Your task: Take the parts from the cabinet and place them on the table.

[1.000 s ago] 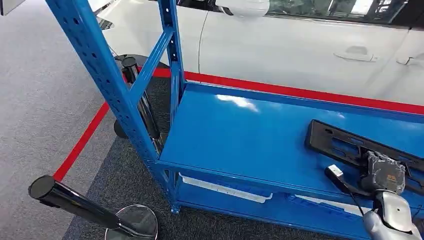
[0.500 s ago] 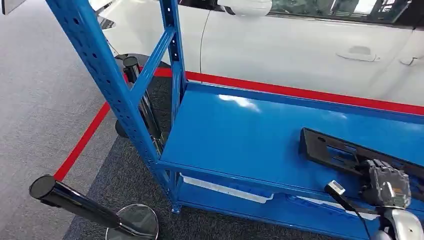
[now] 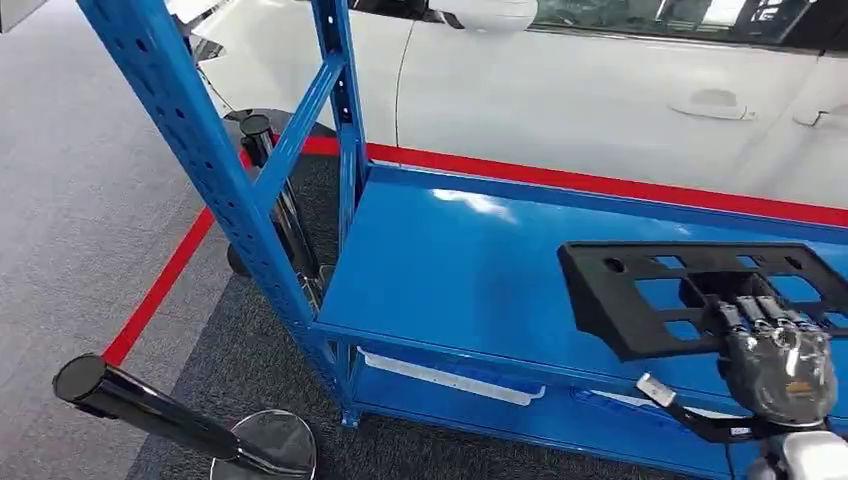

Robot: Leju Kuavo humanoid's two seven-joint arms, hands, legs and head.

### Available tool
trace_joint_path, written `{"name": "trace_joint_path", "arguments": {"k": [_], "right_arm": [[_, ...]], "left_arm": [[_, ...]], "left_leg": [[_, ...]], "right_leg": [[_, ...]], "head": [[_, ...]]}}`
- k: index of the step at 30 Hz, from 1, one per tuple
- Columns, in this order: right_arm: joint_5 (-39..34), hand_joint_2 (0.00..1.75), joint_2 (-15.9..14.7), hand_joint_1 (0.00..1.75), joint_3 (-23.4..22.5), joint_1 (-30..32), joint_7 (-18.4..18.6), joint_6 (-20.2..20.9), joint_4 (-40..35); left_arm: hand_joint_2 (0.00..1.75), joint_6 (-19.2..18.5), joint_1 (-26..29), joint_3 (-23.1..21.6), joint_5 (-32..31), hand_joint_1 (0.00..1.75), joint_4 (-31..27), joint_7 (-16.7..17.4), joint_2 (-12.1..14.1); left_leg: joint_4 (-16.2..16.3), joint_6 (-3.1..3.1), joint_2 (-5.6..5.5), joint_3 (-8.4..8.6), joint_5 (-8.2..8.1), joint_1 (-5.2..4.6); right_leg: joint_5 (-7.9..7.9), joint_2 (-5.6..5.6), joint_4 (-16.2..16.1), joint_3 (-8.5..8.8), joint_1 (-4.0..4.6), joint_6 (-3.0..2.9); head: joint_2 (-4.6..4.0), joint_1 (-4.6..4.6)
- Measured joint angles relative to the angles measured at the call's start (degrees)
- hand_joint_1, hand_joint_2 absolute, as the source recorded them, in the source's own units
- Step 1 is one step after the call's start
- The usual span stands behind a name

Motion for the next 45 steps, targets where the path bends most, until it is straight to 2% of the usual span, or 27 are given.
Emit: {"name": "trace_joint_path", "arguments": {"k": [5,7,9,10,11,12,14,15,17,20,21,22,25,26,28,30,31,32,35,36,37,38,39,40,41,43,45], "right_arm": [[3.03,1.75,-1.10,1.75,8.39,-1.67,12.47,0.00,-4.82],[3.16,1.75,-3.52,1.75,11.45,-1.61,16.49,0.00,-7.05],[3.21,1.75,-5.24,1.75,13.56,-1.45,18.48,0.00,-8.64],[3.21,1.75,-5.86,1.75,14.20,-1.19,18.80,0.00,-9.12],[3.21,1.75,-6.58,1.75,14.88,-0.81,18.99,0.00,-9.60],[3.21,1.75,-7.12,1.75,15.38,-0.63,18.99,0.00,-9.91],[3.21,1.75,-7.91,1.75,16.01,-0.61,19.06,0.00,-10.56],[3.21,1.75,-8.32,1.75,16.27,-0.69,19.08,0.00,-10.88],[3.21,1.75,-8.94,1.75,16.73,-0.64,19.32,0.00,-11.26],[3.21,1.75,-9.36,1.75,16.84,-0.65,19.80,0.02,-11.94],[3.21,1.75,-9.46,1.75,16.93,-0.79,19.80,0.00,-12.14],[3.21,1.75,-9.59,1.75,17.02,-0.69,19.78,0.00,-12.33],[3.21,1.75,-9.73,1.75,17.17,-0.47,19.71,0.00,-12.77],[3.21,1.75,-9.73,1.75,17.19,-0.34,19.71,0.00,-12.92],[3.21,1.75,-9.73,1.75,17.19,-0.15,19.71,0.00,-13.03],[3.21,1.75,-9.75,1.75,17.19,0.06,19.89,0.00,-13.32],[3.21,1.75,-9.75,1.75,17.19,0.17,19.89,0.00,-13.51],[3.21,1.75,-9.79,1.75,17.19,0.16,19.89,-0.02,-13.67],[3.21,1.75,-9.84,1.75,17.21,0.36,20.00,-0.02,-13.82],[3.21,1.75,-9.95,1.75,17.21,0.42,20.17,-0.02,-13.86],[3.21,1.75,-10.14,1.75,17.21,0.63,20.65,-0.02,-13.86],[3.21,1.75,-10.40,1.75,17.21,0.55,20.98,-0.02,-13.86],[3.21,1.75,-10.43,1.75,17.21,0.53,21.11,-0.02,-13.84],[3.21,1.75,-10.43,1.75,17.24,0.54,21.29,-0.02,-13.75],[3.21,1.75,-10.43,1.75,17.28,0.51,21.85,-0.02,-13.54],[3.21,1.75,-10.58,1.75,17.50,0.23,23.14,0.00,-12.95],[3.21,1.75,-10.69,1.75,17.72,-0.31,23.52,0.00,-12.66]], "left_arm": [[1.75,-0.05,0.05,0.07,0.42,0.00,0.13,2.39,-0.29],[1.75,0.28,0.08,0.09,0.31,0.00,0.13,2.58,-0.37],[1.75,0.46,0.15,0.07,0.03,0.00,0.13,2.17,-0.40],[1.75,0.48,0.15,0.07,-0.22,0.00,0.13,1.82,-0.39],[1.75,0.48,0.17,0.07,-0.48,0.00,0.13,1.47,-0.39],[1.75,0.48,0.21,0.09,-0.54,0.00,0.13,1.19,-0.39],[1.75,0.48,0.21,0.07,-0.74,0.00,0.13,0.64,-0.39],[1.75,0.48,0.22,0.07,-0.89,0.00,0.11,0.15,-0.39],[1.75,0.46,0.23,0.07,-1.07,0.00,0.13,-0.54,-0.26],[1.75,0.39,0.47,0.02,-1.13,0.00,0.13,-1.00,-0.09],[1.75,0.37,0.45,0.02,-1.13,0.00,0.13,-1.04,-0.02],[1.75,0.28,0.44,-0.04,-1.13,0.00,0.13,-1.04,-0.02],[1.75,0.13,0.37,-0.15,-1.22,0.00,0.13,-1.04,0.02],[1.75,0.04,0.36,-0.20,-1.24,0.00,0.13,-0.96,0.02],[1.75,-0.09,0.34,-0.28,-1.29,0.00,0.13,-0.65,0.02],[1.75,-0.16,0.37,-0.44,-1.40,0.00,0.13,-0.37,0.02],[1.75,-0.16,0.30,-0.48,-1.48,0.00,0.13,-0.21,0.13],[1.75,-0.16,0.39,-0.57,-1.59,0.00,0.13,-0.17,0.13],[1.75,-0.24,0.42,-0.61,-1.70,0.00,0.13,-0.06,0.11],[1.75,-0.26,0.41,-0.63,-1.72,0.00,0.13,-0.06,-0.05],[1.75,-0.29,0.30,-0.63,-1.75,0.00,0.13,0.05,-0.22],[1.75,-0.31,0.24,-0.63,-1.79,0.00,0.13,0.05,-0.24],[1.75,-0.35,0.27,-0.63,-1.83,0.00,0.13,0.07,-0.24],[1.75,-0.40,0.27,-0.63,-1.86,0.00,0.13,0.05,-0.24],[1.75,-0.53,0.27,-0.63,-1.85,0.00,0.13,0.01,-0.24],[1.75,-0.77,0.24,-0.63,-1.85,0.00,0.13,-0.15,-0.24],[1.75,-0.81,0.22,-0.63,-1.83,0.00,0.13,-0.26,-0.24]], "left_leg": [[-0.59,1.09,-0.17,0.20,0.64,0.11],[-1.18,1.56,-0.01,0.34,1.09,0.41],[-1.09,1.59,0.12,0.12,1.11,0.39],[-1.00,1.59,0.13,-0.03,1.11,0.36],[-0.73,1.59,0.12,-0.26,1.12,0.36],[-0.48,1.57,0.11,-0.44,1.11,0.41],[0.09,1.44,0.06,-0.78,1.07,0.57],[0.43,1.17,0.04,-0.95,1.04,0.56],[0.50,0.28,-0.19,-1.13,1.44,0.29],[0.24,-1.26,-0.37,-1.66,2.57,0.12],[0.99,-1.46,-0.21,-2.22,1.44,0.43],[3.31,-1.69,0.05,-3.18,-1.76,0.46],[15.41,-2.07,0.13,-6.41,-9.68,0.54],[17.51,-2.02,0.14,-6.47,-10.06,0.53],[14.24,-1.58,0.14,-2.96,-7.14,0.50],[3.99,-0.52,0.12,4.20,-3.89,0.28],[-0.39,0.21,0.14,6.46,-5.58,-0.02],[-1.44,0.05,0.19,7.28,-5.08,-0.14],[-1.82,0.61,0.14,6.46,-4.10,-0.66],[-3.32,1.13,0.43,6.45,-2.78,0.40],[-3.46,1.25,0.59,6.39,-2.11,0.11],[-3.73,1.87,0.65,5.60,-1.31,0.21],[-3.70,1.67,0.67,4.79,-0.75,0.26],[-3.59,1.67,0.71,3.98,-0.20,0.26],[-3.44,1.61,0.76,3.19,0.28,0.26],[-2.84,1.29,0.80,1.53,1.07,0.38],[-1.76,0.80,0.80,-0.02,1.54,0.67]], "right_leg": [[0.06,-0.24,-0.13,0.21,-0.35,0.86],[-3.33,-0.10,3.30,-1.05,-0.45,0.86],[-8.31,0.14,12.53,-4.97,-0.35,1.08],[-9.55,0.17,16.09,-6.54,-0.35,1.15],[-9.37,0.17,18.24,-7.45,-0.36,1.16],[-7.82,0.16,16.96,-6.74,-0.40,1.14],[-2.53,0.13,7.47,-1.86,-0.58,1.12],[-1.37,0.15,2.12,0.87,-0.75,1.15],[-1.03,0.52,1.92,0.66,-0.01,0.41],[-0.46,0.34,1.39,-0.25,-0.07,-0.80],[0.17,0.00,1.17,-0.68,-0.32,-1.49],[0.74,0.04,1.13,-1.39,-0.25,-2.16],[1.97,-0.16,1.33,-3.31,0.28,-2.66],[2.37,-0.21,1.41,-3.93,0.48,-2.66],[3.11,-0.27,1.67,-5.08,0.82,-2.67],[3.73,-0.22,1.82,-5.79,1.14,-2.61],[4.06,-0.27,1.87,-5.99,1.15,-2.47],[4.53,-0.26,1.83,-6.12,1.16,-2.11],[5.65,-0.36,1.29,-6.09,0.72,-0.90],[5.55,-0.35,1.71,-6.44,0.79,-0.59],[4.28,-0.04,2.20,-6.82,0.73,-0.31],[0.48,0.09,4.78,-7.69,0.64,-0.11],[-2.90,0.08,8.49,-8.69,0.61,0.17],[-5.70,0.08,12.84,-9.74,0.51,0.44],[-6.96,0.09,16.42,-10.42,0.40,0.66],[-4.90,0.07,17.40,-8.79,0.09,1.03],[-1.21,0.05,9.63,-2.94,-0.26,1.40]], "head": [[0.00,-0.02],[0.00,0.00],[0.00,-0.02],[0.00,-0.02],[0.00,0.00],[0.00,0.00],[0.00,-0.02],[0.00,-0.02],[0.00,0.00],[0.00,0.00],[0.00,-0.02],[0.00,-0.02],[0.00,-0.02],[0.00,-0.02],[0.00,-0.02],[0.00,-0.02],[0.00,-0.02],[0.00,-0.02],[0.00,-0.02],[0.00,-0.02],[0.00,0.00],[0.00,-0.02],[0.00,0.02],[0.00,0.00],[0.00,0.00],[0.00,0.00],[0.00,0.00]]}}
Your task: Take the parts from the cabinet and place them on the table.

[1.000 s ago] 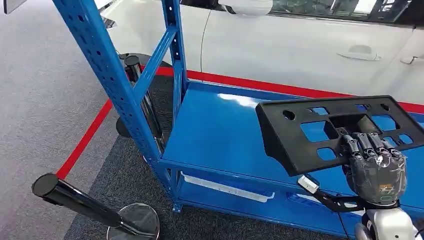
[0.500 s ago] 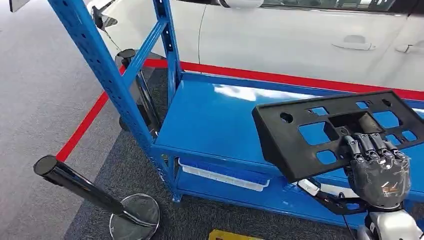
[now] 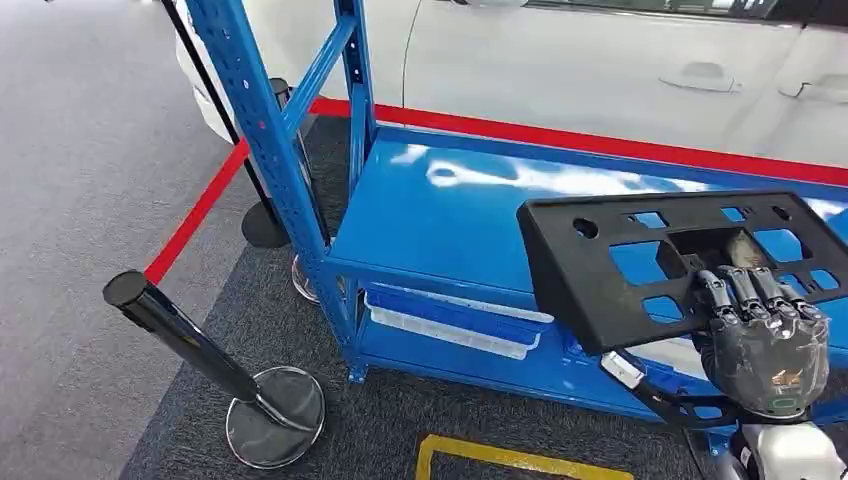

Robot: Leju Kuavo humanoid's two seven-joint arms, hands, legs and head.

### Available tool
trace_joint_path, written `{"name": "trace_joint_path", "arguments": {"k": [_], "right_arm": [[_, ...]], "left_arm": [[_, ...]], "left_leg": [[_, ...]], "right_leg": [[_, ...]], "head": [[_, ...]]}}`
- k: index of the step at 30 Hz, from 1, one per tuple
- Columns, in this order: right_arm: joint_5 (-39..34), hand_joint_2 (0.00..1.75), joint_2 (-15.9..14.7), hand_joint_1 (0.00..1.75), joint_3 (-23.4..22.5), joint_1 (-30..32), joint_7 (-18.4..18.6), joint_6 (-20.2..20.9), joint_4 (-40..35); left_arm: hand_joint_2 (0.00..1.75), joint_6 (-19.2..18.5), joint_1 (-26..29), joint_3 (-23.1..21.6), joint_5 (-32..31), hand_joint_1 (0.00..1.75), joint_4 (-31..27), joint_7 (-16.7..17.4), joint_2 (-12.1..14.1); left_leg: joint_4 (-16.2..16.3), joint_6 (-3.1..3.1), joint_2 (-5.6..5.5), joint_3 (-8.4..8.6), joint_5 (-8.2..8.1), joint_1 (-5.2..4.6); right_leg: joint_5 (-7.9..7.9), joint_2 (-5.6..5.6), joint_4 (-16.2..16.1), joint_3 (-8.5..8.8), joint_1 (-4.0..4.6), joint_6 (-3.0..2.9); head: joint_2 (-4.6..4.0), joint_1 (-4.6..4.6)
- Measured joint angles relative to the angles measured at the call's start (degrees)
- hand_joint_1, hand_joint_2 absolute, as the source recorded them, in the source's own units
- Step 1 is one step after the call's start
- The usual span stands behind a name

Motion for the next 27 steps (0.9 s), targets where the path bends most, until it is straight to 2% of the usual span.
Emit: {"name": "trace_joint_path", "arguments": {"k": [1,2,3,5,6,7,8,10,11,12,13,14,15,16,17,18,19,20,21,22,23,24,25,26,27], "right_arm": [[0.00,1.75,-0.02,1.75,0.02,-0.27,0.19,-0.02,0.04],[0.00,1.75,-0.02,1.75,0.04,-0.69,0.31,-0.02,0.20],[0.00,1.75,-0.02,1.75,0.04,-0.66,0.37,-0.02,0.24],[0.00,1.75,-0.02,1.75,0.04,-0.75,0.33,-0.02,0.44],[0.00,1.75,-0.02,1.75,0.07,-0.77,0.33,0.00,0.57],[0.02,1.75,-0.02,1.75,0.07,-1.02,0.35,0.00,0.66],[0.02,1.75,-0.02,1.75,0.09,-1.10,0.59,0.00,0.76],[-0.02,1.75,-0.02,1.75,0.57,-1.45,2.01,0.00,1.01],[-0.07,1.75,-0.02,1.75,0.90,-1.70,2.56,0.00,1.25],[-0.11,1.75,-0.02,1.75,1.07,-1.87,2.78,0.00,1.53],[-0.17,1.75,-0.02,1.75,1.18,-1.99,2.82,0.00,1.92],[-0.24,1.75,-0.02,1.75,1.25,-2.14,2.77,0.00,2.25],[-0.33,1.75,-0.02,1.75,1.33,-2.28,2.67,0.00,2.67],[-0.41,1.75,-0.02,1.75,1.35,-2.40,2.23,0.00,2.93],[-0.50,1.75,0.00,1.75,1.38,-2.55,2.01,-0.02,3.21],[-0.63,1.75,0.00,1.75,1.38,-2.77,1.62,0.00,3.45],[-0.68,1.75,0.02,1.75,1.38,-2.83,1.27,-0.02,3.71],[-0.72,1.75,0.04,1.75,1.38,-2.88,0.96,-0.02,3.85],[-0.81,1.75,0.07,1.75,1.38,-2.89,0.63,-0.02,4.04],[-0.87,1.75,0.07,1.75,1.38,-2.90,0.13,-0.02,4.33],[-0.92,1.75,0.13,1.75,1.35,-2.98,-0.05,-0.02,4.55],[-0.96,1.75,0.13,1.75,1.31,-3.11,-0.22,0.00,4.72],[-1.16,1.75,0.22,1.75,1.20,-3.15,-0.66,-0.02,5.07],[-1.55,1.75,0.35,1.75,1.14,-3.13,-1.12,0.00,5.40],[-1.92,1.75,0.52,1.75,1.09,-3.11,-1.64,0.00,5.68]], "left_arm": [[1.75,0.00,-0.03,0.00,-0.02,0.00,0.00,0.00,0.04],[1.75,-0.02,-0.03,0.00,-0.02,0.00,0.00,-0.04,0.11],[1.75,-0.04,-0.04,0.00,0.00,0.00,0.00,-0.07,0.15],[1.75,-0.09,0.02,0.00,0.00,0.00,0.00,-0.09,0.20],[1.75,-0.09,0.11,0.00,0.00,0.00,0.00,-0.09,0.26],[1.75,-0.09,0.11,0.00,0.00,0.00,0.00,-0.11,0.31],[1.75,-0.11,0.10,-0.02,0.00,0.00,0.00,-0.11,0.31],[1.75,-0.22,0.03,-0.04,0.02,0.00,0.00,-0.28,0.31],[1.75,-0.28,0.02,-0.04,0.02,0.00,0.00,-0.35,0.31],[1.75,-0.37,0.00,-0.04,0.02,0.00,0.00,-0.35,0.31],[1.75,-0.44,-0.03,-0.07,0.00,0.00,0.00,-0.33,0.28],[1.75,-0.48,-0.10,-0.07,-0.02,0.00,0.00,-0.28,0.26],[1.75,-0.55,-0.07,-0.09,-0.07,0.00,0.00,-0.15,0.26],[1.75,-0.61,-0.09,-0.11,-0.09,0.00,0.00,-0.04,0.26],[1.75,-0.72,-0.13,-0.18,-0.15,0.00,0.02,0.02,0.42],[1.75,-0.90,-0.05,-0.37,-0.33,0.00,0.04,0.02,0.33],[1.75,-1.11,-0.06,-0.52,-0.46,0.00,0.04,0.02,0.29],[1.75,-1.27,-0.04,-0.57,-0.53,0.00,0.04,-0.02,0.28],[1.75,-1.42,-0.02,-0.61,-0.66,0.00,0.07,-0.13,0.31],[1.75,-1.57,-0.08,-0.72,-0.88,0.00,0.07,-0.33,0.26],[1.75,-1.73,-0.23,-1.01,-1.09,0.00,0.07,-0.42,0.22],[1.75,-1.84,-0.25,-1.16,-1.11,0.00,0.07,-0.61,0.22],[1.75,-1.92,-0.25,-1.33,-1.16,0.00,0.09,-0.74,0.20],[1.75,-2.01,-0.26,-1.42,-1.25,0.00,0.15,-0.83,0.15],[1.75,-2.08,-0.33,-1.44,-1.29,0.00,0.24,-0.90,0.15]], "left_leg": [[0.82,-0.28,-0.04,-0.65,0.14,-0.08],[1.70,-0.56,-0.18,-1.59,0.22,-0.34],[1.88,-1.00,-0.24,-1.71,0.56,-0.46],[1.76,-1.60,-0.39,-2.04,1.50,-0.56],[1.76,-1.97,-0.46,-2.34,1.85,-0.55],[2.65,-2.23,-0.47,-2.79,0.21,-0.24],[5.03,-2.53,-0.41,-3.81,-3.40,-0.20],[12.93,-2.89,-0.42,-5.75,-9.96,-0.19],[16.69,-2.90,-0.42,-6.42,-11.58,-0.21],[18.98,-2.80,-0.43,-6.42,-11.53,-0.23],[18.93,-2.51,-0.43,-5.20,-9.85,-0.25],[17.10,-2.17,-0.42,-3.42,-7.96,-0.30],[12.32,-1.42,-0.46,0.24,-5.83,-0.54],[7.27,-0.57,-0.53,3.88,-5.12,-0.84],[1.64,0.71,-0.51,7.39,-7.08,-1.33],[-1.05,0.57,-0.45,8.71,-7.38,-1.33],[-0.64,0.37,-0.53,8.10,-6.82,-1.57],[-0.85,0.75,-0.53,7.97,-6.54,-1.86],[-1.43,1.01,-0.51,7.72,-5.70,-1.87],[-2.81,0.98,-0.27,7.79,-4.31,-1.15],[-3.14,1.23,-0.17,7.22,-3.39,-1.25],[-3.09,1.57,-0.12,6.36,-2.65,-1.24],[-2.90,1.46,-0.26,5.37,-2.05,-1.24],[-2.52,1.42,-0.36,4.33,-1.51,-1.24],[-1.94,1.31,-0.57,3.13,-1.03,-1.23]], "right_leg": [[0.18,-0.01,-5.16,3.68,-0.36,0.30],[-1.28,0.25,-8.75,5.61,-0.03,0.21],[-1.35,0.41,-8.41,5.05,0.14,-0.74],[-0.96,0.29,-8.21,4.31,0.28,-1.52],[-0.42,0.16,-8.38,3.77,-0.03,-2.30],[0.20,-0.24,-8.42,3.13,-0.07,-3.11],[0.76,-0.26,-8.45,2.33,0.03,-3.73],[1.98,-0.35,-8.40,0.83,0.39,-4.20],[2.59,-0.35,-8.31,-0.03,0.59,-4.27],[3.17,-0.36,-8.23,-0.61,0.83,-4.32],[3.78,-0.38,-8.12,-1.53,1.05,-4.33],[4.26,-0.35,-7.99,-2.20,1.30,-4.33],[4.83,-0.34,-7.96,-2.94,1.60,-4.34],[5.31,-0.31,-7.95,-3.41,1.79,-4.34],[5.83,-0.37,-7.89,-3.75,1.79,-4.14],[6.29,-0.42,-7.93,-3.88,1.67,-3.89],[6.84,-0.56,-8.21,-3.89,1.33,-3.44],[7.33,-0.59,-8.47,-3.97,1.01,-3.00],[8.01,-0.59,-8.89,-3.92,1.04,-2.63],[7.57,-0.53,-8.56,-4.29,1.14,-2.36],[4.99,-0.13,-7.66,-4.79,1.13,-1.99],[1.40,0.05,-4.97,-5.50,1.01,-1.87],[-2.20,0.05,-0.86,-6.31,0.83,-1.59],[-4.48,0.06,3.47,-7.08,0.71,-1.34],[-4.77,0.06,6.75,-7.42,0.57,-1.08]], "head": [[0.00,0.00],[0.00,0.00],[0.00,-0.07],[0.00,-0.04],[0.00,-0.04],[0.00,-0.04],[0.00,-0.04],[0.00,-0.04],[0.00,-0.07],[0.00,-0.07],[0.00,-0.07],[0.00,-0.07],[0.00,-0.07],[0.00,-0.07],[0.00,-0.07],[0.00,-0.04],[0.00,-0.04],[0.00,-0.07],[0.00,-0.04],[0.00,-0.04],[0.00,-0.07],[0.00,-0.04],[0.00,-0.04],[0.00,-0.07],[0.00,-0.04]]}}
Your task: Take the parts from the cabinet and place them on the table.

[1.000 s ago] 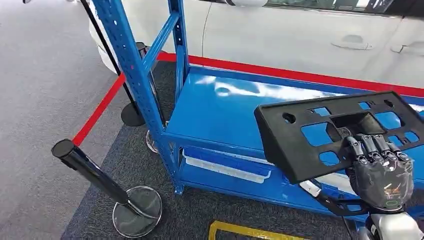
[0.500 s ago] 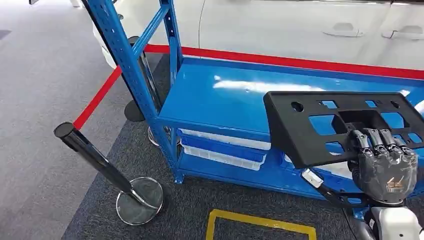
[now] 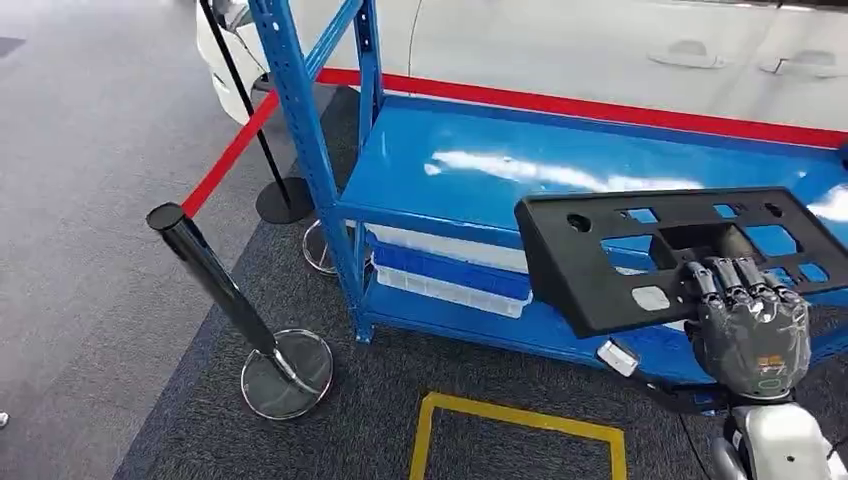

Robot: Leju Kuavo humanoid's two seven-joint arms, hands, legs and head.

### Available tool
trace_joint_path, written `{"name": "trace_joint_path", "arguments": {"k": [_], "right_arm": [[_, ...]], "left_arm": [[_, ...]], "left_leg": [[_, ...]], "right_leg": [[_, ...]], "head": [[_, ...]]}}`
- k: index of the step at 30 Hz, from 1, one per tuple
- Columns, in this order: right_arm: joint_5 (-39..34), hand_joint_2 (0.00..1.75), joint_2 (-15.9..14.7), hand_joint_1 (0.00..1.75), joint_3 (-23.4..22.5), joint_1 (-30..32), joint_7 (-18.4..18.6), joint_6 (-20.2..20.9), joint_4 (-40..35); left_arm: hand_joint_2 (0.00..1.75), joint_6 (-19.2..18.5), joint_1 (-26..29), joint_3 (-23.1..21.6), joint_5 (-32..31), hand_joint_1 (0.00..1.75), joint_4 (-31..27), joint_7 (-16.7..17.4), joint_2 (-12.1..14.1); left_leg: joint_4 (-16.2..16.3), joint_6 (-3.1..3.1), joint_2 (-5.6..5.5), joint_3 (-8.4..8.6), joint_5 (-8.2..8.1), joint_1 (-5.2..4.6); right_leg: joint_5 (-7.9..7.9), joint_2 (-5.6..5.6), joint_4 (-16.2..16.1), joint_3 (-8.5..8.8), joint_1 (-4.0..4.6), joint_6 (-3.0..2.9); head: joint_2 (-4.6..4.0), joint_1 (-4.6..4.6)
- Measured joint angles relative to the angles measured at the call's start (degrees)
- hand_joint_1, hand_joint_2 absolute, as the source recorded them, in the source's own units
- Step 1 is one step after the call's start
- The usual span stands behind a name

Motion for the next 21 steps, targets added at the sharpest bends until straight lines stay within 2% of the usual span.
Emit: {"name": "trace_joint_path", "arguments": {"k": [1,2,3,4,5,6,9,10,11,12,13,14,15,16,17,18,19,20,21], "right_arm": [[-0.13,1.75,0.09,1.75,-0.11,0.01,-0.29,0.00,0.22],[-0.22,1.75,0.27,1.75,-0.26,0.01,-0.28,0.00,0.42],[-0.24,1.75,0.37,1.75,-0.39,0.00,-0.26,0.00,0.55],[-0.29,1.75,0.46,1.75,-0.50,-0.02,-0.26,0.00,0.66],[-0.29,1.75,0.57,1.75,-0.61,-0.08,-0.26,0.00,0.75],[-0.33,1.75,0.64,1.75,-0.76,0.11,-0.26,-0.02,0.79],[-0.64,1.75,1.01,1.75,-0.92,-0.02,-0.53,-0.02,1.12],[-0.66,1.75,1.25,1.75,-0.96,-0.03,-1.00,0.00,1.27],[-0.68,1.75,1.36,1.75,-1.03,-0.21,-1.36,-0.02,1.29],[-0.68,1.75,1.62,1.75,-1.18,-0.06,-1.44,-0.02,1.29],[-0.70,1.75,1.69,1.75,-1.33,-0.02,-1.53,-0.02,1.29],[-0.81,1.75,1.79,1.75,-1.57,0.10,-1.71,-0.02,1.29],[-0.92,1.75,1.95,1.75,-1.84,0.18,-2.19,-0.02,1.29],[-0.96,1.75,2.12,1.75,-2.01,0.27,-2.34,-0.02,1.34],[-1.09,1.75,2.28,1.75,-2.14,0.40,-2.36,-0.02,1.36],[-1.20,1.75,2.41,1.75,-2.34,0.51,-2.51,-0.02,1.36],[-1.42,1.75,2.52,1.75,-2.58,0.51,-2.93,-0.02,1.36],[-1.64,1.75,2.60,1.75,-2.82,0.50,-3.34,-0.02,1.36],[-1.82,1.75,2.71,1.75,-3.06,0.70,-3.35,-0.04,1.34]], "left_arm": [[1.75,-0.02,-0.04,0.00,0.00,0.00,0.07,-0.04,-0.02],[1.75,-0.04,-0.07,-0.04,0.00,0.00,0.15,-0.11,-0.13],[1.75,-0.04,-0.10,-0.04,0.00,0.00,0.20,-0.13,-0.15],[1.75,-0.04,-0.18,-0.07,0.00,0.00,0.22,-0.13,-0.17],[1.75,-0.04,-0.37,-0.07,0.00,0.00,0.28,-0.15,-0.15],[1.75,-0.07,-0.48,-0.11,-0.02,0.00,0.37,-0.15,-0.13],[1.75,-0.15,-0.35,-0.26,-0.13,0.00,0.68,-0.24,-0.15],[1.75,-0.17,-0.16,-0.39,-0.15,0.00,0.90,-0.22,-0.09],[1.75,-0.20,-0.20,-0.44,-0.18,0.00,0.92,-0.28,-0.26],[1.75,-0.24,-0.18,-0.46,-0.20,0.00,0.94,-0.30,-0.24],[1.75,-0.26,-0.18,-0.46,-0.22,0.00,0.98,-0.31,-0.24],[1.75,-0.28,-0.20,-0.46,-0.26,0.00,1.09,-0.31,-0.24],[1.75,-0.31,-0.17,-0.46,-0.31,0.00,1.11,-0.31,-0.24],[1.75,-0.35,-0.16,-0.46,-0.33,0.00,1.18,-0.31,-0.26],[1.75,-0.35,-0.16,-0.46,-0.33,0.00,1.25,-0.31,-0.26],[1.75,-0.37,-0.17,-0.46,-0.33,0.00,1.27,-0.31,-0.26],[1.75,-0.37,-0.15,-0.48,-0.35,0.00,1.27,-0.31,-0.26],[1.75,-0.39,-0.11,-0.50,-0.35,0.00,1.31,-0.31,-0.28],[1.75,-0.42,-0.13,-0.52,-0.35,0.00,1.42,-0.31,-0.22]], "left_leg": [[0.57,-0.13,-0.22,-1.12,0.44,0.05],[1.32,-0.46,-0.66,-2.46,0.82,0.16],[2.11,-0.78,-1.12,-3.63,1.13,0.30],[3.17,-1.08,-1.59,-4.80,1.39,0.42],[3.94,-1.45,-2.07,-5.79,1.61,0.43],[4.79,-1.76,-2.61,-6.40,1.88,0.21],[4.33,-2.90,-4.71,-7.13,3.86,0.16],[4.50,-3.13,-4.95,-7.62,4.01,0.38],[5.61,-3.39,-3.15,-8.37,1.63,0.32],[8.37,-3.69,-1.71,-9.23,-2.30,0.47],[12.00,-4.03,-0.98,-10.02,-5.86,0.62],[16.32,-4.36,-0.62,-10.73,-8.70,0.77],[19.70,-4.62,-0.53,-10.93,-9.44,0.91],[21.39,-4.76,-0.49,-10.54,-8.30,1.03],[21.08,-4.83,-0.38,-9.24,-6.12,1.10],[18.77,-4.80,-0.07,-6.87,-3.70,1.12],[14.75,-4.69,0.60,-3.57,-2.28,1.12],[9.65,-4.46,2.25,0.36,-2.57,1.06],[4.65,-4.26,3.70,3.35,-4.54,0.42]], "right_leg": [[1.40,0.00,0.96,0.64,-0.20,0.24],[3.85,0.02,-0.46,2.53,-0.47,0.42],[5.68,0.32,-3.56,5.18,-0.72,0.63],[6.22,1.35,-8.23,8.81,-1.02,0.82],[3.17,3.77,-12.39,11.09,-1.25,0.81],[2.44,4.81,-14.57,12.55,-0.83,0.04],[3.26,2.81,-13.78,11.41,-0.56,-1.28],[4.02,1.81,-14.26,10.61,-1.36,-2.04],[4.59,1.13,-14.32,10.00,-1.06,-2.59],[5.24,0.43,-14.40,9.30,-0.97,-3.10],[5.85,-0.27,-14.40,8.47,-0.84,-3.23],[6.56,-0.95,-14.34,7.57,-0.75,-3.15],[7.13,-1.76,-14.28,6.86,-0.73,-3.12],[7.67,-2.46,-14.18,6.16,-0.69,-3.05],[8.22,-3.16,-14.05,5.35,-0.65,-2.93],[8.65,-3.86,-13.93,4.54,-0.65,-2.80],[9.03,-4.45,-13.76,3.86,-0.64,-2.64],[9.39,-4.95,-13.57,3.62,-0.57,-2.40],[9.65,-5.58,-13.51,3.34,-0.44,-2.03]], "head": [[0.00,0.00],[0.00,-0.02],[0.00,-0.02],[0.00,-0.02],[0.00,-0.02],[0.00,-0.06],[0.00,-0.04],[0.00,-0.04],[0.00,-0.09],[0.00,-0.24],[0.00,-0.31],[0.00,-0.28],[0.00,-0.28],[0.00,-0.28],[0.00,-0.28],[0.00,-0.28],[0.00,-0.29],[0.00,-0.31],[0.00,-0.28]]}}
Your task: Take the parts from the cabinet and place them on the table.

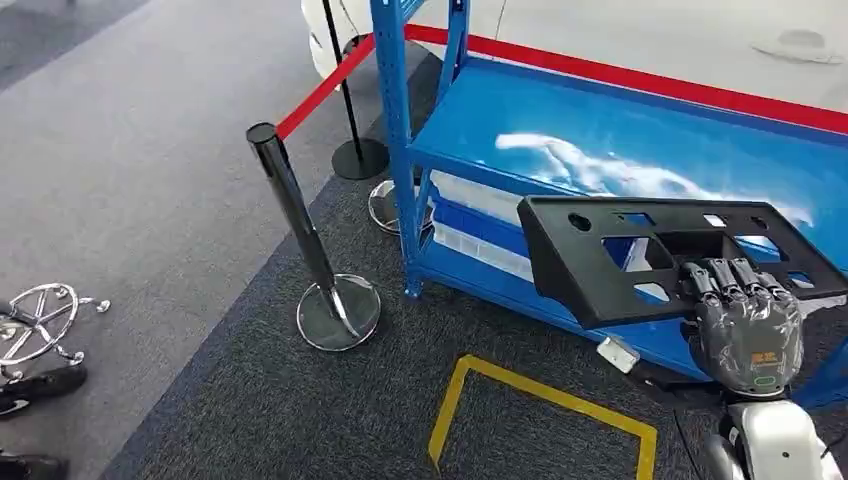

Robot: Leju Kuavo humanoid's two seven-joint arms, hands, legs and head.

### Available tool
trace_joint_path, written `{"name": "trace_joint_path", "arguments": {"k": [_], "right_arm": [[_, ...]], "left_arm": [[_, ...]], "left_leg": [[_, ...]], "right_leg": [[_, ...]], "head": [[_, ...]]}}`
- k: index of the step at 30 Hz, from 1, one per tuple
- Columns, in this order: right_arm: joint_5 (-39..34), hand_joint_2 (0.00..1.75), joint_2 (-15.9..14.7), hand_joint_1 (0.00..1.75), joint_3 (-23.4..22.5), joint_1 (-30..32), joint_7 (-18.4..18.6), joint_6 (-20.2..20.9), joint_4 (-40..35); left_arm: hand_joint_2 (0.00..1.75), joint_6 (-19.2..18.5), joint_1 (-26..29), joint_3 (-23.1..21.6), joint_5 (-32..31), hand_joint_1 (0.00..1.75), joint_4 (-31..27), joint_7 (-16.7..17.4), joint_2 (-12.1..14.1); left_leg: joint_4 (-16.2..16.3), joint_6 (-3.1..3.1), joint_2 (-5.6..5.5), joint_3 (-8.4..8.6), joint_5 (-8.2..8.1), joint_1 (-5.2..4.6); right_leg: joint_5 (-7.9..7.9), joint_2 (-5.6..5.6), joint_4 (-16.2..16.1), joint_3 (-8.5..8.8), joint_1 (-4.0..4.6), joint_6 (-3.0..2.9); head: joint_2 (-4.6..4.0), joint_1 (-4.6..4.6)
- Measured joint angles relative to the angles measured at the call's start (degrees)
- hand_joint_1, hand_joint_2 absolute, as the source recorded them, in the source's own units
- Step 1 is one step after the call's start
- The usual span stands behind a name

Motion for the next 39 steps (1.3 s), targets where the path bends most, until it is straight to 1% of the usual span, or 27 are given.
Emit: {"name": "trace_joint_path", "arguments": {"k": [1,4,6,8,9,11,13,14,15,16,18,19,20,21,22,24,25,27,29,30,31,32,34,35,36,37,39], "right_arm": [[-0.11,1.75,0.09,1.75,-0.37,0.02,-0.20,0.00,0.00],[-0.46,1.75,0.81,1.75,-1.55,0.07,-1.20,0.00,0.02],[-0.79,1.75,1.07,1.75,-1.97,0.29,-1.47,0.00,0.24],[-0.94,1.75,1.16,1.75,-2.60,0.55,-1.75,0.00,0.50],[-0.96,1.75,1.22,1.75,-2.71,0.67,-1.73,0.00,0.61],[-0.98,1.75,1.40,1.75,-2.86,0.85,-1.73,0.00,0.90],[-1.03,1.75,1.60,1.75,-3.15,0.88,-1.79,0.00,0.90],[-1.07,1.75,1.73,1.75,-3.39,0.87,-1.92,0.00,0.90],[-1.14,1.75,1.83,1.75,-3.50,0.87,-1.97,0.00,0.90],[-1.33,1.75,1.90,1.75,-3.80,1.29,-2.10,0.00,0.90],[-1.40,1.75,2.16,1.75,-4.04,1.58,-2.62,0.00,0.94],[-1.42,1.75,2.40,1.75,-4.06,1.59,-2.90,0.00,0.98],[-1.44,1.75,2.53,1.75,-4.15,1.29,-2.93,0.00,1.03],[-1.46,1.75,2.82,1.75,-4.33,1.58,-2.93,0.00,1.03],[-1.51,1.75,2.93,1.75,-4.55,1.65,-2.99,0.00,1.01],[-1.92,1.75,2.93,1.75,-4.92,1.69,-2.99,0.00,1.03],[-2.03,1.75,2.99,1.75,-4.94,1.69,-2.99,0.00,1.03],[-2.05,1.75,3.08,1.75,-4.96,1.70,-2.99,0.00,1.03],[-2.08,1.75,3.15,1.75,-5.05,1.65,-3.02,-0.02,1.01],[-2.08,1.75,3.19,1.75,-5.18,1.67,-3.02,-0.02,1.01],[-2.12,1.75,3.19,1.75,-5.35,1.71,-2.99,-0.02,1.01],[-2.12,1.75,3.21,1.75,-5.35,1.69,-2.99,-0.02,1.03],[-2.12,1.75,3.32,1.75,-5.35,1.66,-3.10,-0.02,1.03],[-2.16,1.75,3.41,1.75,-5.35,1.71,-3.13,0.00,1.07],[-2.31,1.75,3.52,1.75,-5.35,1.79,-3.30,-0.02,1.20],[-2.47,1.75,3.54,1.75,-5.42,1.75,-3.28,-0.07,1.22],[-2.47,1.75,3.54,1.75,-5.68,1.79,-3.43,-0.09,1.29]], "left_arm": [[1.75,0.00,-0.09,-0.02,0.00,0.00,0.15,-0.02,-0.02],[1.75,-0.22,0.13,-0.11,0.00,0.00,0.31,-0.09,-0.13],[1.75,-0.33,-0.02,-0.13,0.00,0.00,0.37,-0.15,-0.44],[1.75,-0.42,-0.12,-0.13,0.02,0.00,0.37,-0.20,-0.61],[1.75,-0.44,-0.14,-0.13,0.00,0.00,0.37,-0.20,-0.61],[1.75,-0.46,-0.21,-0.13,0.02,0.00,0.37,-0.20,-0.63],[1.75,-0.46,-0.20,-0.13,0.02,0.00,0.37,-0.20,-0.74],[1.75,-0.46,-0.26,-0.13,0.00,0.00,0.37,-0.22,-0.72],[1.75,-0.46,-0.29,-0.13,0.02,0.00,0.39,-0.26,-0.63],[1.75,-0.46,-0.33,-0.15,0.02,0.00,0.41,-0.28,-0.61],[1.75,-0.52,-0.24,-0.24,0.02,0.00,0.46,-0.37,-0.61],[1.75,-0.55,0.08,-0.33,0.02,0.00,0.65,-0.39,-0.51],[1.75,-0.59,0.07,-0.44,0.02,0.00,0.85,-0.44,-0.57],[1.75,-0.63,-0.19,-0.52,0.00,0.00,0.85,-0.44,-0.70],[1.75,-0.63,-0.14,-0.52,0.00,0.00,0.85,-0.44,-0.66],[1.75,-0.63,-0.19,-0.55,0.00,0.00,0.87,-0.44,-0.59],[1.75,-0.63,-0.17,-0.55,0.00,0.00,0.87,-0.44,-0.59],[1.75,-0.63,-0.16,-0.57,0.00,0.00,0.87,-0.44,-0.59],[1.75,-0.63,-0.11,-0.59,0.00,0.00,0.87,-0.44,-0.59],[1.75,-0.63,-0.21,-0.63,0.00,0.00,0.94,-0.44,-0.30],[1.75,-0.63,-0.21,-0.66,0.00,0.00,0.94,-0.44,-0.24],[1.75,-0.63,-0.18,-0.70,0.00,0.00,0.94,-0.46,-0.24],[1.75,-0.68,-0.14,-0.74,0.00,0.00,0.96,-0.46,-0.17],[1.75,-0.70,-0.04,-0.77,0.00,0.00,1.03,-0.48,-0.20],[1.75,-0.81,-0.21,-0.76,-0.02,0.00,1.03,-0.52,-0.46],[1.75,-0.83,-0.29,-0.79,-0.02,0.00,1.03,-0.52,-0.46],[1.75,-0.87,-0.31,-0.81,-0.04,0.00,1.03,-0.52,-0.52]], "left_leg": [[-1.75,0.55,-0.38,0.55,-0.62,-0.30],[-3.75,1.62,-1.90,-0.38,0.34,-0.46],[-4.19,2.81,-2.70,-1.08,1.88,0.06],[-3.89,3.47,-3.63,-2.66,3.19,-0.04],[-3.63,3.52,-4.21,-3.49,3.70,-0.14],[-2.86,3.33,-5.48,-5.32,4.54,-0.12],[-1.65,2.80,-6.87,-7.17,5.17,0.13],[-0.77,2.48,-7.54,-8.06,5.37,0.16],[-0.17,2.13,-8.11,-9.17,5.53,-0.13],[0.22,1.88,-8.83,-9.43,5.99,-0.17],[0.25,1.23,-10.30,-10.08,7.12,-0.27],[0.11,0.93,-11.10,-10.62,7.64,-0.34],[0.77,0.82,-9.49,-11.26,6.70,-0.27],[2.67,0.33,-6.60,-11.97,3.77,-0.42],[6.30,-0.15,-5.00,-12.98,0.24,-0.19],[14.66,-0.59,-3.94,-14.86,-4.76,0.17],[17.37,-0.66,-3.80,-14.92,-5.00,0.22],[15.69,-0.28,-3.72,-11.80,-1.59,0.19],[6.38,1.39,-2.27,-4.54,0.73,-0.39],[0.83,2.61,0.48,-0.33,-0.80,-1.26],[-3.14,3.02,1.30,1.41,-1.87,-1.62],[-2.62,2.85,0.81,0.83,-1.22,-1.77],[-3.79,3.94,-0.20,0.33,0.28,-2.16],[-5.56,4.17,-0.90,0.66,2.04,-1.39],[-5.92,4.32,-1.24,0.33,2.94,-1.43],[-6.04,4.75,-1.77,-0.55,3.78,-1.32],[-5.90,4.70,-2.29,-1.49,4.41,-1.27]], "right_leg": [[0.58,-0.75,-0.09,-0.07,-0.05,0.33],[2.15,-2.48,-0.82,-0.23,0.02,1.40],[-2.78,2.83,2.19,-1.47,-0.32,1.61],[-8.97,5.40,10.69,-3.64,-0.06,1.52],[-10.43,5.76,14.39,-4.41,0.04,1.55],[-9.01,5.80,15.39,-2.92,0.01,1.61],[-5.48,6.26,7.51,3.02,-0.44,1.89],[-5.41,8.42,2.52,6.38,-0.94,2.14],[-7.11,11.23,0.20,7.88,-1.10,2.17],[-6.60,11.03,0.83,7.04,-0.90,1.45],[-6.44,9.77,0.89,6.64,-0.61,1.08],[-5.94,8.72,0.81,6.14,-1.02,0.51],[-5.37,7.73,0.69,5.61,-1.14,-0.02],[-4.83,7.11,0.63,5.02,-1.04,-0.60],[-4.37,6.09,0.63,4.43,-0.76,-0.91],[-3.48,4.33,0.66,3.21,-0.42,-1.06],[-3.04,3.41,0.69,2.65,-0.24,-1.11],[-2.23,1.81,0.69,1.55,0.25,-1.16],[-1.46,0.57,0.65,0.82,0.86,-1.24],[-1.17,-0.20,0.64,0.88,0.80,-1.17],[-0.83,-0.89,0.59,0.85,0.91,-0.97],[-0.32,-1.76,0.15,0.97,0.62,-0.66],[0.83,-3.24,-0.58,1.15,0.35,-0.05],[0.34,-1.77,-0.40,0.90,0.41,0.31],[-1.36,2.28,0.17,0.68,0.06,0.58],[-4.69,4.53,2.57,-0.09,0.18,0.48],[-8.12,5.56,6.47,-1.06,0.27,0.56]], "head": [[0.00,0.00],[0.00,-0.02],[0.00,0.00],[0.00,0.02],[0.00,0.00],[0.00,0.02],[0.00,0.00],[0.00,0.00],[0.00,0.02],[0.00,-0.07],[0.00,-0.07],[0.00,-0.07],[0.00,-0.07],[0.00,-0.48],[0.00,-0.50],[0.00,-0.50],[0.00,-0.50],[0.00,-0.50],[0.00,-0.50],[0.00,-0.50],[0.00,-0.50],[0.00,-0.48],[0.00,-0.52],[0.00,-0.50],[0.00,-0.54],[0.00,-0.55],[0.00,-0.55]]}}
